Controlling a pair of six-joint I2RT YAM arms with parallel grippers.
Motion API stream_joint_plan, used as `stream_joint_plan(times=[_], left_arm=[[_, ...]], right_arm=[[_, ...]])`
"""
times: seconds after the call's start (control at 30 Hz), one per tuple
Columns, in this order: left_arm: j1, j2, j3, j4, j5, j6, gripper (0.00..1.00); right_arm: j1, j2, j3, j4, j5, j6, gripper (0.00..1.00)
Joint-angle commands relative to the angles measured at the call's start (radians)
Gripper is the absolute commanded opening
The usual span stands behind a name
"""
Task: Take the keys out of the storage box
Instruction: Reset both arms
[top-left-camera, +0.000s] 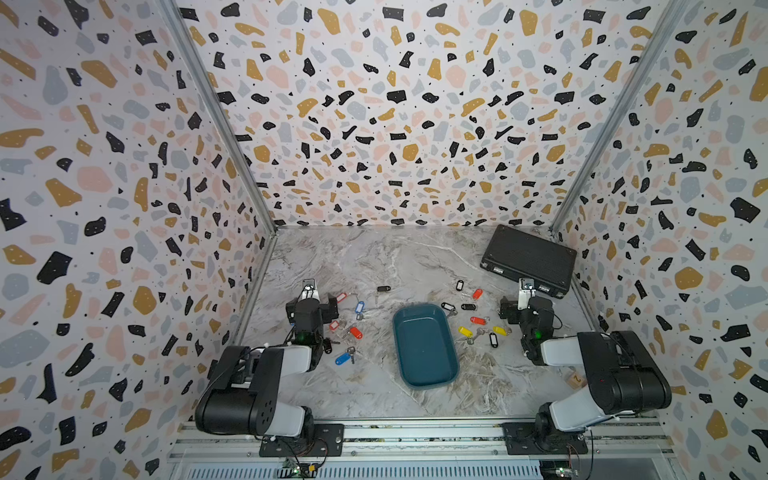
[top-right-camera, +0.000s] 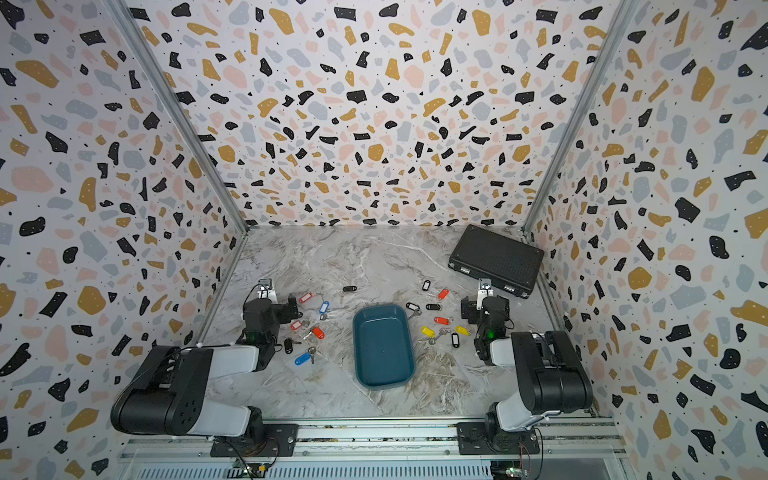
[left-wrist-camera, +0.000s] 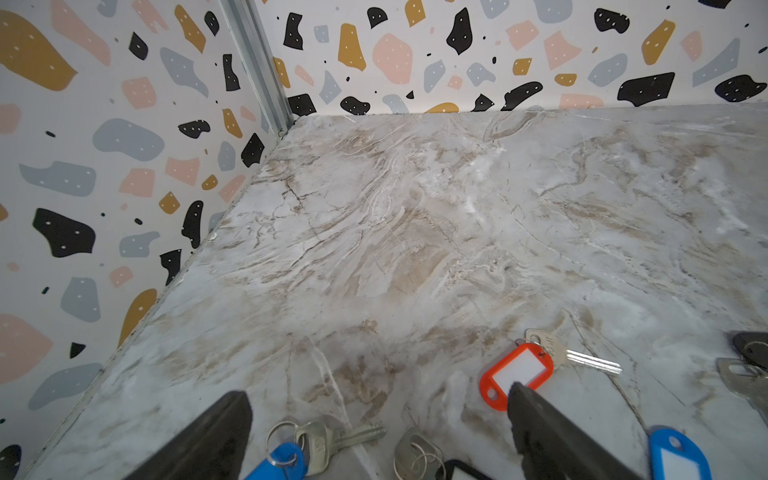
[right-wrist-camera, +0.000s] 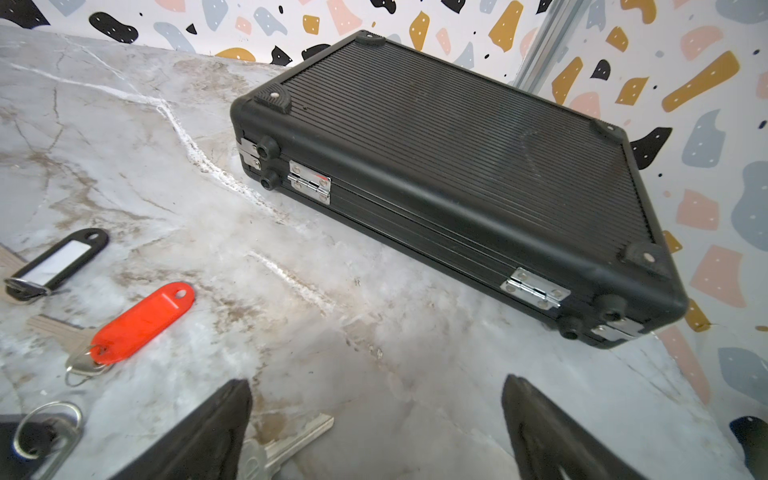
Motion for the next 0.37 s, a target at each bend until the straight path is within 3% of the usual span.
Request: stream_joint_plan(times=[0.0, 0.33], left_arm=[[0.006, -0.001, -0.006, 0.050, 0.006, -0.006, 1.00], [0.006, -0.005, -0.008, 0.053, 0.011, -0.007, 1.00]], right_arm=[[-0.004, -0.012, 0.002, 0.011, 0.004, 0.002, 0.99], [-0.004, -0.012, 0.002, 0.011, 0.003, 0.001, 0.99]])
